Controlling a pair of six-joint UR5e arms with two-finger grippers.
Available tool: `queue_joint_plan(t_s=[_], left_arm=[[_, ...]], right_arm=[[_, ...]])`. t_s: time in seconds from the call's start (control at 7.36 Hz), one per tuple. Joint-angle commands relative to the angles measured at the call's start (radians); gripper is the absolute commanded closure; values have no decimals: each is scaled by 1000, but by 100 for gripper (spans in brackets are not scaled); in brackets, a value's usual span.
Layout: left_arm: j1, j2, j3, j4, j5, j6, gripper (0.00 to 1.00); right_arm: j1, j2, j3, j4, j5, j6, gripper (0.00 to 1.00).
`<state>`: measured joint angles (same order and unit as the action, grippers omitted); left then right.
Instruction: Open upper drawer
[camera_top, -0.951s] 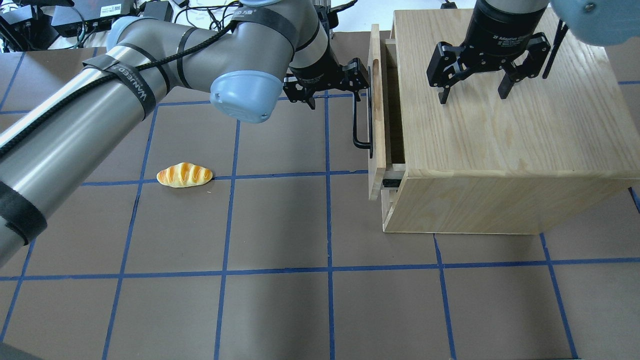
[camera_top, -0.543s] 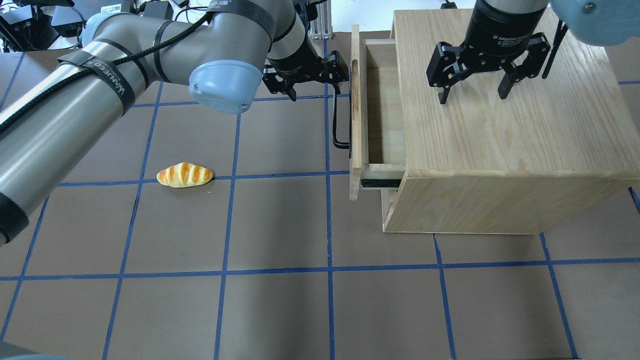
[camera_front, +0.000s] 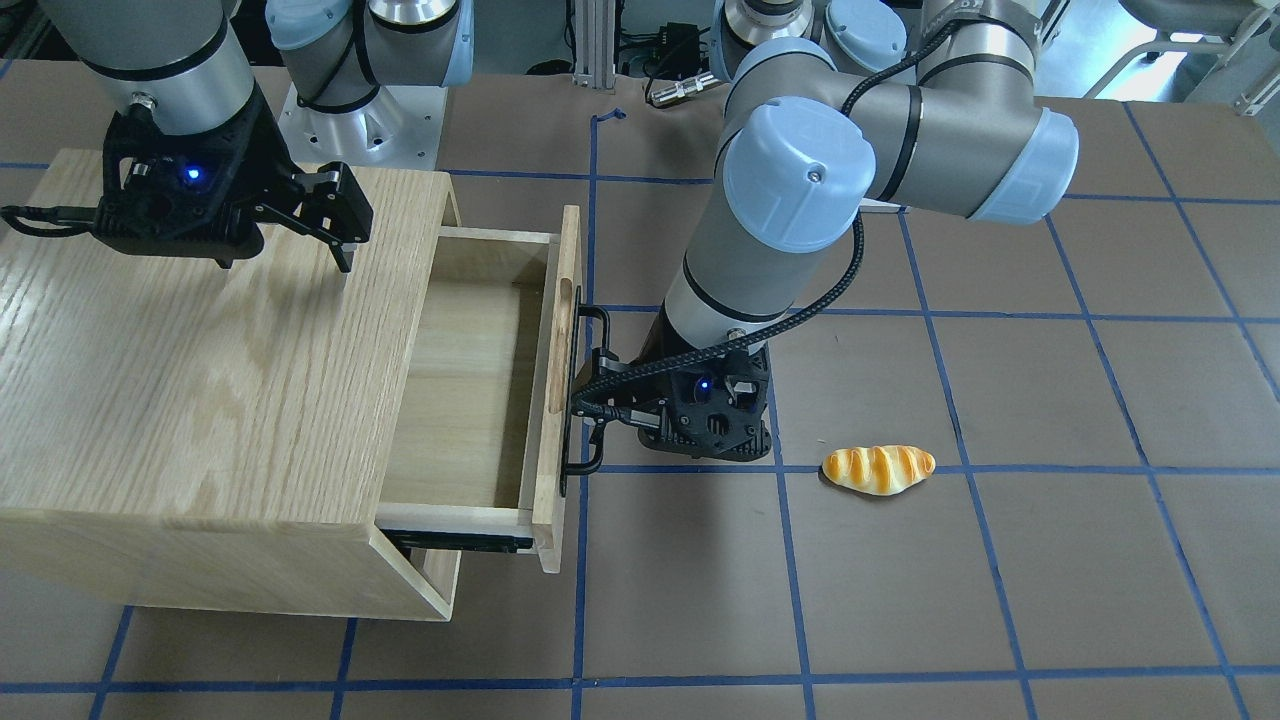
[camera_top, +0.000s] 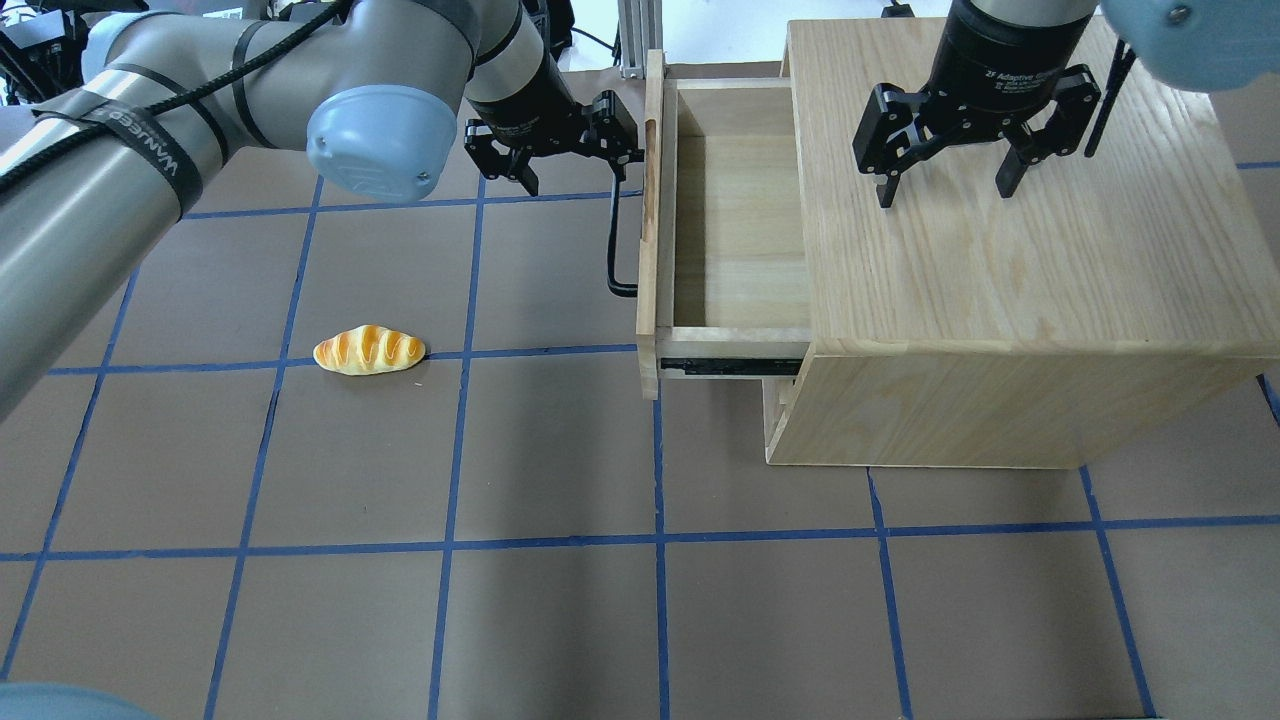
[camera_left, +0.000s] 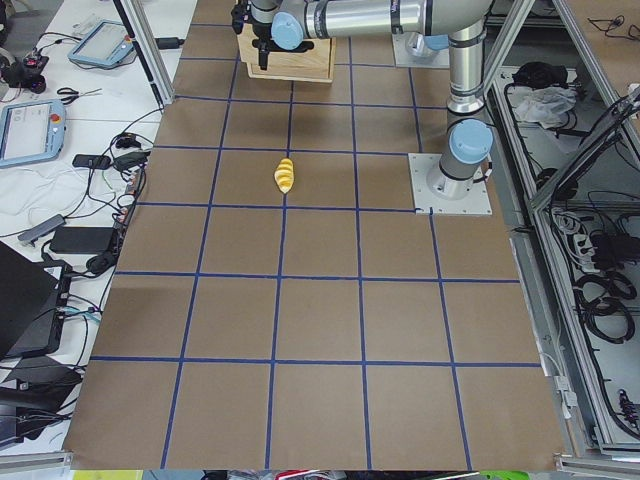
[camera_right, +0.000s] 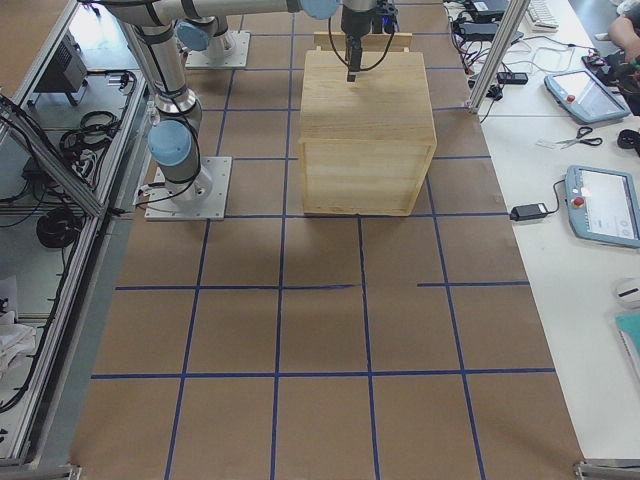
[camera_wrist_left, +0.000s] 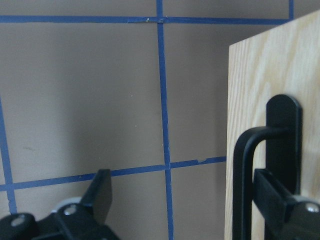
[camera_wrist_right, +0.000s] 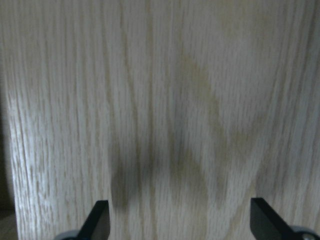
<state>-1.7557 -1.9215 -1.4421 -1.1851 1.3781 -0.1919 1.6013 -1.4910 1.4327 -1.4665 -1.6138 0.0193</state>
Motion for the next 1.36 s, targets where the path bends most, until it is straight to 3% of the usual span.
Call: queue_joint_plan(t_s=[0.0,0.41,1.22], left_arm=[[21,10,0,-25,1,2,0],[22,38,18,-113,-8,11,0],[2,24,-4,-108,-62,-63,0]], right_arm=[[-1,0,2,0,0,-1,0],[0,0,0,0,0,-1,0],[0,0,0,0,0,-1,0]])
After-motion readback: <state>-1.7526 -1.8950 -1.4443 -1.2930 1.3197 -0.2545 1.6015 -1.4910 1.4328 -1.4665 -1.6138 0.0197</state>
